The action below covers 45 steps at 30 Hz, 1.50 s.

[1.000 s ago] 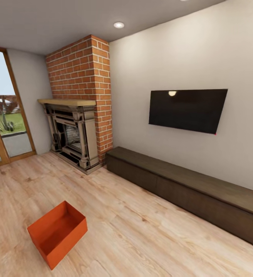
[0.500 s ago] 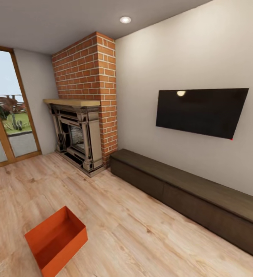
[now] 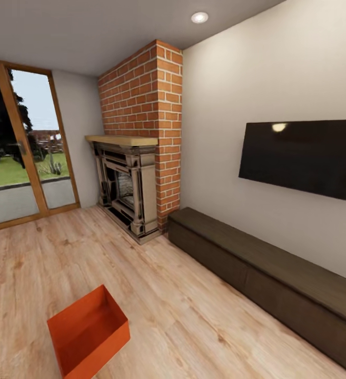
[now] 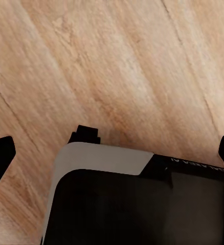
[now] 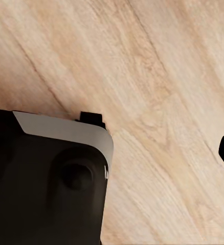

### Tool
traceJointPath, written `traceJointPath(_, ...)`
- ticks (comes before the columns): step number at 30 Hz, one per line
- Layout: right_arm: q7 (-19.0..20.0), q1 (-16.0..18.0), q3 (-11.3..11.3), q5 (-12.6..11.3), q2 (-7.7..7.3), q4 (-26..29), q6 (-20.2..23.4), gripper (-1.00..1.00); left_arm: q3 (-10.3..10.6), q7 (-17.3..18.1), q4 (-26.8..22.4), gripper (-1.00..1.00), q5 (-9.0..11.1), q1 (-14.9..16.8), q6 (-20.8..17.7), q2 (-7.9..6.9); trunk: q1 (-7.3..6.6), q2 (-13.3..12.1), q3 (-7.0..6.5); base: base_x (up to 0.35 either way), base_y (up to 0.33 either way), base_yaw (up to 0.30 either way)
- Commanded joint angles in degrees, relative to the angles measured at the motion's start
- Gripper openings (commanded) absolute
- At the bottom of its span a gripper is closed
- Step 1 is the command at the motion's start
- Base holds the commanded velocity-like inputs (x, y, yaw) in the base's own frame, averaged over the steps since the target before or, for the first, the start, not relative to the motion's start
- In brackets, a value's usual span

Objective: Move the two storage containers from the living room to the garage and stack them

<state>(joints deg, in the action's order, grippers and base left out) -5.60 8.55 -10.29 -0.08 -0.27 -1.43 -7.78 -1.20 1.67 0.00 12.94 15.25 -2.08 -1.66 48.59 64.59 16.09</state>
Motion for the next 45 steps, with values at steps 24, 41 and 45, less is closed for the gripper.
traceJointPath(24, -0.2, 0.1, -0.3, 0.0, 0.01, -0.2, -0.2, 1.00, -0.1, 0.2, 0.0, 1.00, 0.4, 0.0, 0.2, -0.10, 0.03, 0.0, 0.07, 0.308, -0.087, 0.268)
traceJointPath(41, -0.2, 0.1, -0.3, 0.0, 0.01, -0.2, -0.1, 1.00, -0.1, 0.2, 0.0, 1.00, 0.4, 0.0, 0.2, -0.27, 0.03, 0.0, 0.07, 0.018, -0.004, 0.268)
traceJointPath(45, -0.2, 0.1, -0.3, 0.0, -0.01, -0.2, -0.1, 1.00, -0.1, 0.3, 0.0, 1.00, 0.4, 0.0, 0.2, -0.14, 0.03, 0.0, 0.07, 0.000, 0.000, 0.224)
